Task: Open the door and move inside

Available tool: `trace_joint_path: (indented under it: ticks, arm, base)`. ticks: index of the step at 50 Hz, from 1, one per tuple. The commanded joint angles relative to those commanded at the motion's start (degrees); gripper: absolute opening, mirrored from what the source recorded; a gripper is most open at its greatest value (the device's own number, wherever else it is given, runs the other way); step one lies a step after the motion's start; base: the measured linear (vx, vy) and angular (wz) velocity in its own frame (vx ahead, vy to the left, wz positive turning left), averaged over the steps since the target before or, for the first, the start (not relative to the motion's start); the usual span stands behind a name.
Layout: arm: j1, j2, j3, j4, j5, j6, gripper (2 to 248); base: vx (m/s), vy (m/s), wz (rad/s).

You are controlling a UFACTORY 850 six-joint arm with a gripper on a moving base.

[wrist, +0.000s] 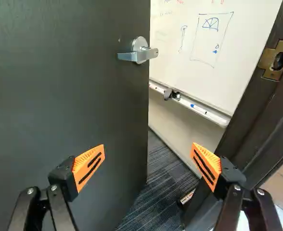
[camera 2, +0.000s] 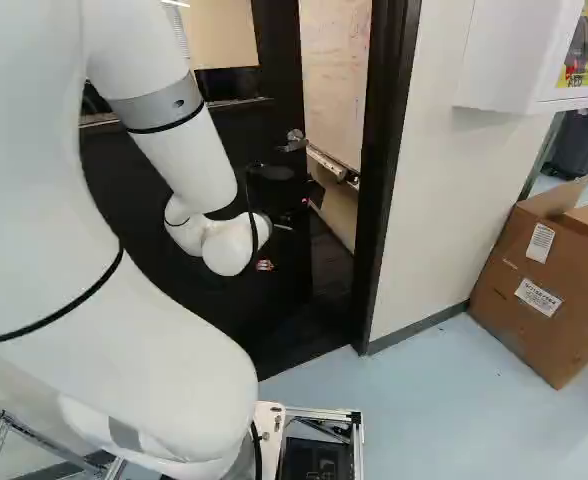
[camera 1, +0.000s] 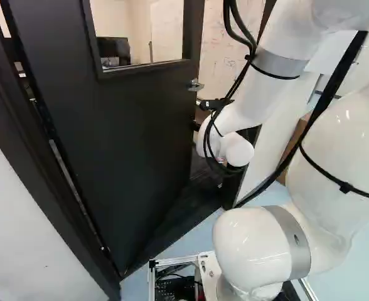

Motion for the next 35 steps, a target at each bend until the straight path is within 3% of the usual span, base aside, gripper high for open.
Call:
trace_joint_path:
  ticks: [35]
  arm:
    - [5.48,-6.32,-6.34,5.62,0.0,0.0,247]
  base:
    - [0.0,0.0,0.0]
